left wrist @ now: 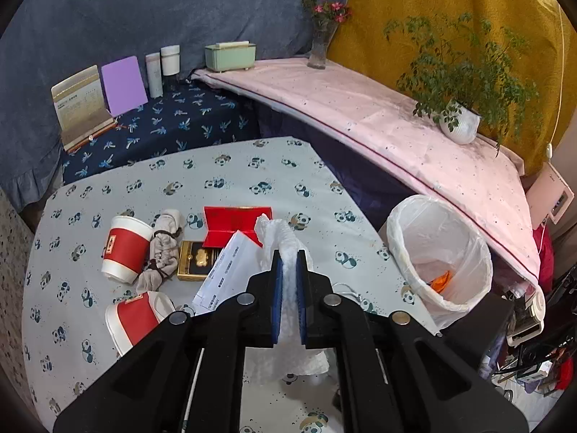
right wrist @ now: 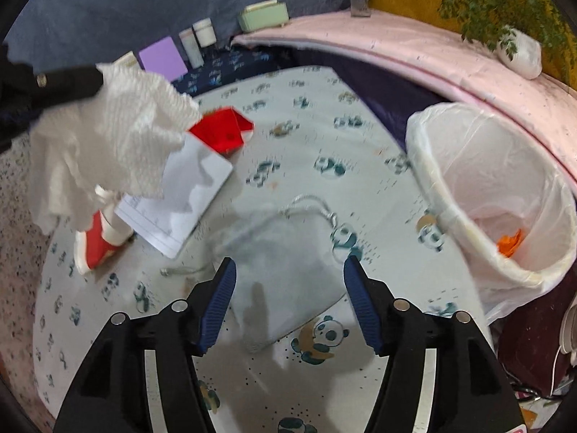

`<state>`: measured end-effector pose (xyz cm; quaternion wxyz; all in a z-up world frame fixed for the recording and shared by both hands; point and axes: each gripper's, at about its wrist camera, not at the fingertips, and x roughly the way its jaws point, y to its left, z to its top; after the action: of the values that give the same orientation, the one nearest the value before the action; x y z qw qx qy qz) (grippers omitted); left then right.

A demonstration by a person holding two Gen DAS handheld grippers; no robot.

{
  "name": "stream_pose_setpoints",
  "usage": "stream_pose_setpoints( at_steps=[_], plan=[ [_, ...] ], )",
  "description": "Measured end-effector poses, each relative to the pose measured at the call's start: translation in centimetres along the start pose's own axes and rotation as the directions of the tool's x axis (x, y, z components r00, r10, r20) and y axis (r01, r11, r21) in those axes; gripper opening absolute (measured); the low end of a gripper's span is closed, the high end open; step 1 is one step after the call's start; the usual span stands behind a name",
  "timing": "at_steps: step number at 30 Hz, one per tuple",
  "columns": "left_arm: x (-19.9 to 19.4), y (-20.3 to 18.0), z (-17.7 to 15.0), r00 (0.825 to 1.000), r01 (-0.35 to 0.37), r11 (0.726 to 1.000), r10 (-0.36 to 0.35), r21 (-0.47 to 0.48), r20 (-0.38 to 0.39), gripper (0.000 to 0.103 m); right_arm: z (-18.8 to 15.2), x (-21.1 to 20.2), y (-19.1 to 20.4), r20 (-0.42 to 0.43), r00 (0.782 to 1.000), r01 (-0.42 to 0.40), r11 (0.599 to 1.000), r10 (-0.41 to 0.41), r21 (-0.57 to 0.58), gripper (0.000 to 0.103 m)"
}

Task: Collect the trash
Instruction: 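Grasp the white tissue with the left gripper while the right gripper grasps the grey pouch, then carry the grey pouch and white tissue over the wastebasket and open both grippers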

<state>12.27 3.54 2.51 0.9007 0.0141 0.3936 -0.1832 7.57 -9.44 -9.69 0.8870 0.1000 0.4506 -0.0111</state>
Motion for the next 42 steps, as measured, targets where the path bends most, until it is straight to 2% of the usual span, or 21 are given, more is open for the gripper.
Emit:
stream_pose_setpoints(
  at_steps=[2, 7, 9, 10, 12, 14, 15, 16, 17, 20, 27, 36, 42],
  plan=[
    [0.8, 0.3, -0.2, 1.0, -0.009, 1.0, 0.009, -0.003, -0.017, 0.007, -0.3, 1.1, 0.3, -0.023, 1.0, -0.004, 1.0, 0.004, -0.007, 0.066],
    [2.3, 1.1, -0.6, 0.999, -0.025, 0.999, 0.025, -0.019, -0.048, 0.007, -0.7, 2.6, 1.4, -0.043, 0.999, 0.001, 0.999, -0.003, -0.034, 0.069],
    [2.8, 1.4, -0.7, 0.998, -0.033, 0.999, 0.032, -0.022, -0.057, 0.007, -0.9, 2.7, 1.9, -0.035, 0.999, 0.024, 0.997, -0.026, -0.069, 0.069],
    [3.0, 1.4, -0.8, 0.998, -0.035, 0.999, 0.034, -0.023, -0.062, 0.007, -1.0, 2.8, 2.2, -0.029, 0.999, 0.041, 0.995, -0.044, -0.091, 0.066],
    [3.3, 1.5, -0.9, 0.997, -0.039, 0.999, 0.037, -0.025, -0.068, 0.007, -1.1, 2.8, 2.5, -0.017, 0.997, 0.072, 0.99, -0.074, -0.119, 0.055],
    [3.5, 1.5, -1.0, 0.996, -0.04, 0.999, 0.038, -0.027, -0.075, 0.007, -1.1, 2.6, 2.3, -0.015, 0.997, 0.078, 0.989, -0.08, -0.127, 0.031],
    [3.5, 1.5, -1.1, 0.996, -0.041, 0.999, 0.039, -0.027, -0.077, 0.007, -1.0, 2.5, 2.1, -0.016, 0.996, 0.081, 0.989, -0.084, -0.126, 0.024],
    [3.6, 1.5, -1.1, 0.996, -0.042, 0.999, 0.04, -0.026, -0.078, 0.007, -0.8, 2.4, 1.9, -0.021, 0.996, 0.082, 0.989, -0.085, -0.123, 0.009],
    [3.6, 1.4, -1.2, 0.996, -0.041, 0.999, 0.039, -0.026, -0.079, 0.007, -0.7, 2.3, 1.6, -0.027, 0.997, 0.075, 0.99, -0.079, -0.116, 0.003],
    [3.6, 1.0, -1.2, 0.996, -0.04, 0.999, 0.038, -0.021, -0.08, 0.007, -0.4, 1.9, 0.8, -0.025, 0.997, 0.075, 0.993, -0.078, -0.094, 0.003],
    [3.3, 0.0, -1.4, 0.996, -0.03, 1.0, 0.03, -0.004, -0.08, 0.007, 1.4, -1.4, -1.9, 0.057, 0.993, 0.104, 0.994, -0.102, -0.028, 0.003],
    [2.9, -2.7, -0.9, 0.998, 0.003, 0.999, -0.001, 0.039, -0.066, 0.007, 4.2, -6.0, -5.4, 0.168, 0.976, 0.134, 0.99, -0.141, 0.049, 0.003],
    [2.7, -5.2, -0.5, 0.998, 0.034, 0.996, -0.029, 0.078, -0.056, 0.007, 5.1, -8.0, -7.2, 0.21, 0.963, 0.152, 0.985, -0.166, 0.083, 0.003]
  ],
)
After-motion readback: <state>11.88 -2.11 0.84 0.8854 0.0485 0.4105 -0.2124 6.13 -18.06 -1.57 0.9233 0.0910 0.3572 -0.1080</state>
